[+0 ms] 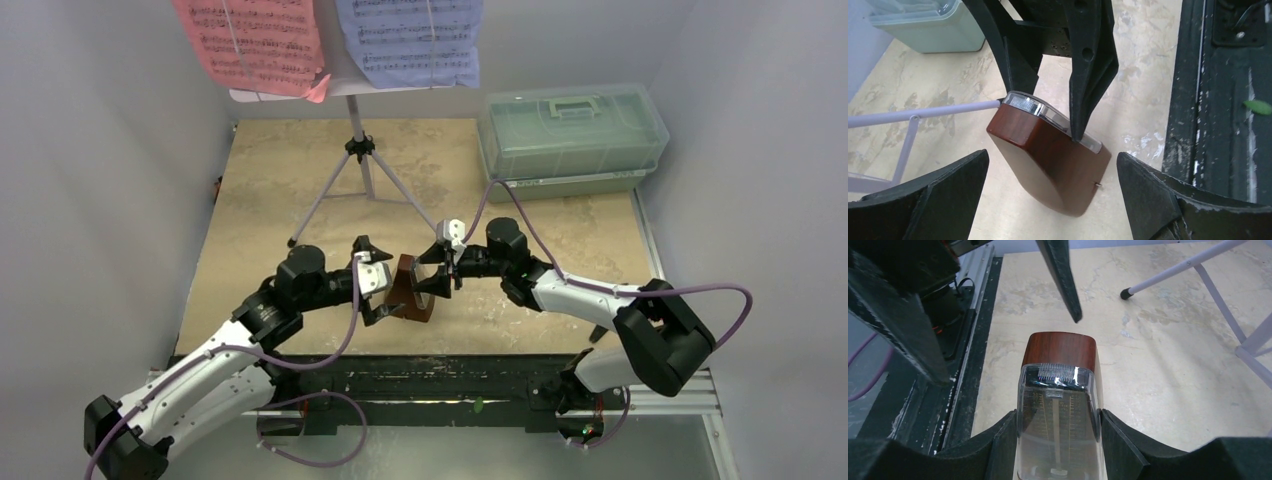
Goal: Set up the instrument practice props
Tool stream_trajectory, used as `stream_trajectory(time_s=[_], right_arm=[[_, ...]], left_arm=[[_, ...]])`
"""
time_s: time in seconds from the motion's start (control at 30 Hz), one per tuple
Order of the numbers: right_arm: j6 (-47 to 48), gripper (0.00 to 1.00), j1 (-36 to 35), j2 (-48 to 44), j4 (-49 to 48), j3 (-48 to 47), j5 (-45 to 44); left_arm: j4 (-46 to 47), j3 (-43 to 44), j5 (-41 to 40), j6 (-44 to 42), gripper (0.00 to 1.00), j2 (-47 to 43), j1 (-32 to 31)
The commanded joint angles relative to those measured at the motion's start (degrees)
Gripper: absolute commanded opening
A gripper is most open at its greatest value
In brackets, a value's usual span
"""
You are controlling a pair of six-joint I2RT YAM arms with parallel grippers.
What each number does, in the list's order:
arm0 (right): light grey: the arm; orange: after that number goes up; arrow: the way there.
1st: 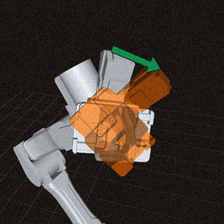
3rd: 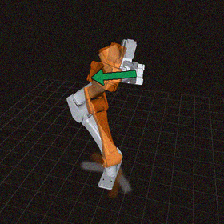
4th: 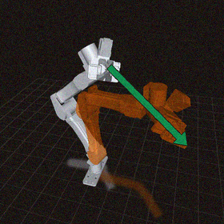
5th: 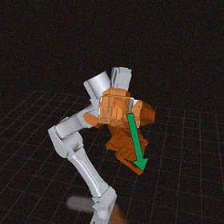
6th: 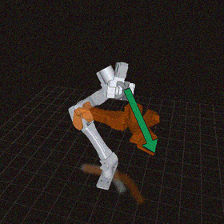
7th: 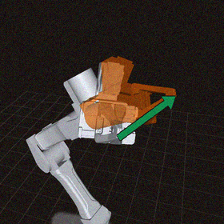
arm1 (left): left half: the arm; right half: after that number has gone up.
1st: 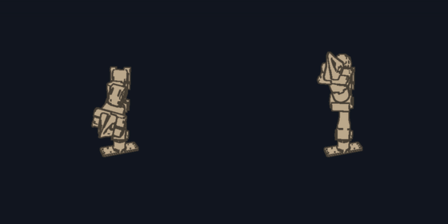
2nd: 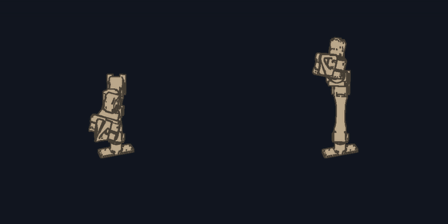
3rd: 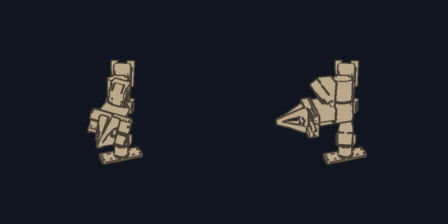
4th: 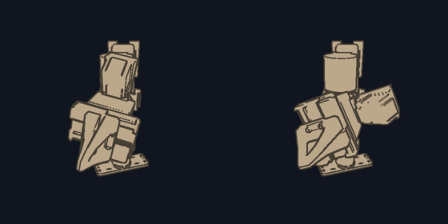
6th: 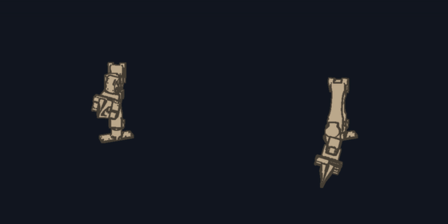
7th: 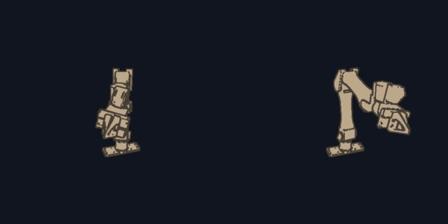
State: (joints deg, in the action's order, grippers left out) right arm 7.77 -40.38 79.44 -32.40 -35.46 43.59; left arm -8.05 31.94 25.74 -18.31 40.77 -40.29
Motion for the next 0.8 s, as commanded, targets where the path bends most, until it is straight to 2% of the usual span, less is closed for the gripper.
stream_trajectory(time_s=[0.0, 0.2, 0.4, 0.5, 0.53, 0.63, 0.77], right_arm=[[-0.48, 0.0, -0.17, 0.3, -0.36, -1.38, 6.02], [-0.44, 0.0, -0.2, 0.72, 1.15, -2.3, 5.94], [-0.32, 0.11, -0.18, -0.3, 1.38, -1.47, 4.99], [-0.46, 0.16, -0.17, -0.87, 1.61, -1.53, 4.11], [-0.63, 0.21, -0.17, -1.13, 1.68, -1.46, 3.36], [-1.45, 0.49, -0.22, -1.85, 2.42, -1.53, 1.79], [-2.61, 0.67, -0.08, -3.12, 2.52, -0.85, -0.27]], left_arm=[[5.26, -1.7, 0.42, -7.92, 1.0, 1.87, -0.98], [16.1, -4.59, 0.38, -7.88, 1.0, 8.87, -1.38], [20.16, -7.65, -0.59, -6.01, 0.99, 10.41, -2.36], [19.91, -8.05, -1.12, -6.31, 0.93, 11.45, -3.08], [19.5, -8.06, -2.18, -6.58, 0.9, 11.78, -3.47], [18.94, -8.37, -6.25, -6.89, 0.77, 11.48, -5.05], [19.53, -9.78, -10.38, -7.5, 0.69, 9.97, -6.94]])
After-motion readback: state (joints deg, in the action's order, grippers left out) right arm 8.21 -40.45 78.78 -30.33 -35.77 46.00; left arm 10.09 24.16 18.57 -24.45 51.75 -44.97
